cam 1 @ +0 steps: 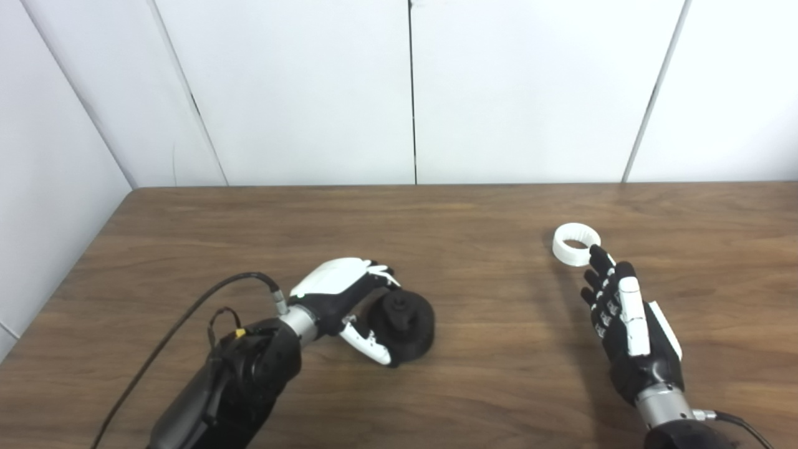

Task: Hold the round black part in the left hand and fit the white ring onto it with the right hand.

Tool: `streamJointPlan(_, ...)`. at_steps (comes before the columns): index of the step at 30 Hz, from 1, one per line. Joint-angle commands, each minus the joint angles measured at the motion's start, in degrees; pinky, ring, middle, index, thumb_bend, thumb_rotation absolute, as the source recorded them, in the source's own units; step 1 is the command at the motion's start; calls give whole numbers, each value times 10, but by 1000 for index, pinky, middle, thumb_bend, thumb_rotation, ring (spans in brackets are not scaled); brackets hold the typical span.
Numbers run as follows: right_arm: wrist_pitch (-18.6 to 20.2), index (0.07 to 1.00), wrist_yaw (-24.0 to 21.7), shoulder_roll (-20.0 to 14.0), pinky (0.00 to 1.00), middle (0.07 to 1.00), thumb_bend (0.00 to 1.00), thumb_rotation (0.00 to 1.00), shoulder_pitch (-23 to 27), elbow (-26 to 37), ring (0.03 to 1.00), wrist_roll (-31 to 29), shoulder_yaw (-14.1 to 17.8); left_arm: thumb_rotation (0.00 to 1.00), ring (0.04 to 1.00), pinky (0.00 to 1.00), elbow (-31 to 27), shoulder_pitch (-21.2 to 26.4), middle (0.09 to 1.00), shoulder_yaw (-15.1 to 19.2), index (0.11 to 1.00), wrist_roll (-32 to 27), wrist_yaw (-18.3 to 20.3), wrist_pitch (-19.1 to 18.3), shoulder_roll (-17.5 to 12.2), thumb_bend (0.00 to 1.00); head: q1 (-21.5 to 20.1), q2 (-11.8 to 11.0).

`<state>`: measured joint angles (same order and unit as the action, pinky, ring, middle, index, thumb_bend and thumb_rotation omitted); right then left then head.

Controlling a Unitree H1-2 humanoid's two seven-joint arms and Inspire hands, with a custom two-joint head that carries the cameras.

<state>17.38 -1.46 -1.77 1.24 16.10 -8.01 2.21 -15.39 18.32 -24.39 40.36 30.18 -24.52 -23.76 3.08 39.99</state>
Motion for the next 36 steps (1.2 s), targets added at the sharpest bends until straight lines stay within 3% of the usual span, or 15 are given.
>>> streamJointPlan(1,-7,951,4,8,1000,991,542,1000,17,25,1000,2,-2,250,1000,997,-30,8,949,2,725,14,-4,3,3,946,-1,1)
streamJointPlan(17,3,951,10,14,1000,991,534,1000,20,33,1000,9,-6,244,1000,1000,-52,-7,947,-24,707,55,-2,31,38,964,-14,5)
streamJointPlan(36,8,939,14,4,1000,986,566,1000,30,45,1000,0,10,258,1000,1000,-39,-16,941,-17,706,56,-4,63,58,979,-19,7)
